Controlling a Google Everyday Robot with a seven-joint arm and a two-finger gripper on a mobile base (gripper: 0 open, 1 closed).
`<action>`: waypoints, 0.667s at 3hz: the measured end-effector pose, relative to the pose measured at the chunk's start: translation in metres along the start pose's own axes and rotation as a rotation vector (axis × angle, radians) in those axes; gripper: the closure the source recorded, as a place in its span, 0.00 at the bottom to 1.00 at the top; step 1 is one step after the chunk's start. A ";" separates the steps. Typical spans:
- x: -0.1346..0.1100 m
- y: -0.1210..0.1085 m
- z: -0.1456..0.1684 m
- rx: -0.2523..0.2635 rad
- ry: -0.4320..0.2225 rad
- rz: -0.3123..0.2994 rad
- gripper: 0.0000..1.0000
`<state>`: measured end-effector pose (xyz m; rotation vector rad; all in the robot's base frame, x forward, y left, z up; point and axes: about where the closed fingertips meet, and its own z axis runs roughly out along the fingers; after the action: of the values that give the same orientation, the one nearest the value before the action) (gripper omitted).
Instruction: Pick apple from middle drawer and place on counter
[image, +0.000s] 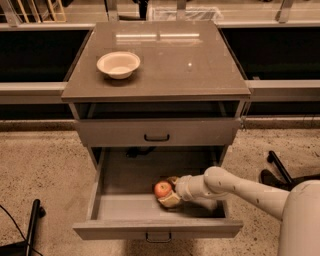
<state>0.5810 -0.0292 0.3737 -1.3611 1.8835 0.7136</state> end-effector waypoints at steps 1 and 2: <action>-0.030 0.007 -0.016 -0.029 -0.072 -0.060 0.82; -0.081 0.023 -0.062 -0.026 -0.089 -0.185 1.00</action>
Offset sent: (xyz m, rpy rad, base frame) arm -0.0440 0.0007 0.2440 -0.0380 -0.3473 0.2757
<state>0.5623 -0.0234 0.4767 -1.4735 1.6593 0.6947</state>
